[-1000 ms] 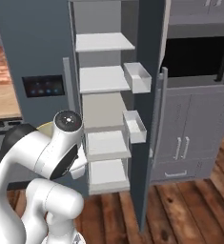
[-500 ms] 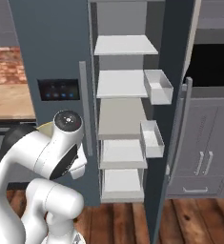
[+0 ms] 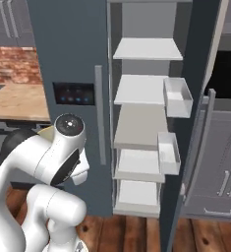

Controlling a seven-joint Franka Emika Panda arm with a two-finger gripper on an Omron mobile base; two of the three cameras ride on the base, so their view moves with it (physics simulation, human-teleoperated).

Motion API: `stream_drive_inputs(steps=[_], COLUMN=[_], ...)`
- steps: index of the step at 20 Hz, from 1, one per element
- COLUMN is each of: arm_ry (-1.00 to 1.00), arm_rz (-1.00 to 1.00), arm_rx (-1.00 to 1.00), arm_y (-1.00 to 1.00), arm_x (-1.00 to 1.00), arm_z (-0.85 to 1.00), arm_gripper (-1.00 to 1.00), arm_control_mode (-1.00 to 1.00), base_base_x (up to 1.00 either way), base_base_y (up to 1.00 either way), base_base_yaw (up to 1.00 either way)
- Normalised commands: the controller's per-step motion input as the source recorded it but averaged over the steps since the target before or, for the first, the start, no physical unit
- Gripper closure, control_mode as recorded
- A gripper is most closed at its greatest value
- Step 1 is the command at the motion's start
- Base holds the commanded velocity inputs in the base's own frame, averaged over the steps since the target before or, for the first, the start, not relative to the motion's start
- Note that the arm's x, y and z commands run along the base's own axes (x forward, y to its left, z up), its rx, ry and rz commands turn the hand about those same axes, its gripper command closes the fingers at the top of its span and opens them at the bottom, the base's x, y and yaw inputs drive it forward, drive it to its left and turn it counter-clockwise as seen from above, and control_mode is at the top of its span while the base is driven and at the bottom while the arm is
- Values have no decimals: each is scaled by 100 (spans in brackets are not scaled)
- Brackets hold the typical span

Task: Place one of the steaks on the plate and the other in the bowl. Then place the bowl in the fridge.

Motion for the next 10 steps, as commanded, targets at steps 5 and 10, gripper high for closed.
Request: stream_drive_inputs(steps=[5, 10], arm_ry=[0, 0], arm_rz=[0, 0], arm_rx=[0, 0], arm_y=[0, 0], arm_x=[0, 0], arm_z=[0, 0], arm_gripper=[100, 100], arm_control_mode=[100, 100], base_base_x=[19, 17], base_base_y=[-52, -55], base_base_yaw=[27, 21])
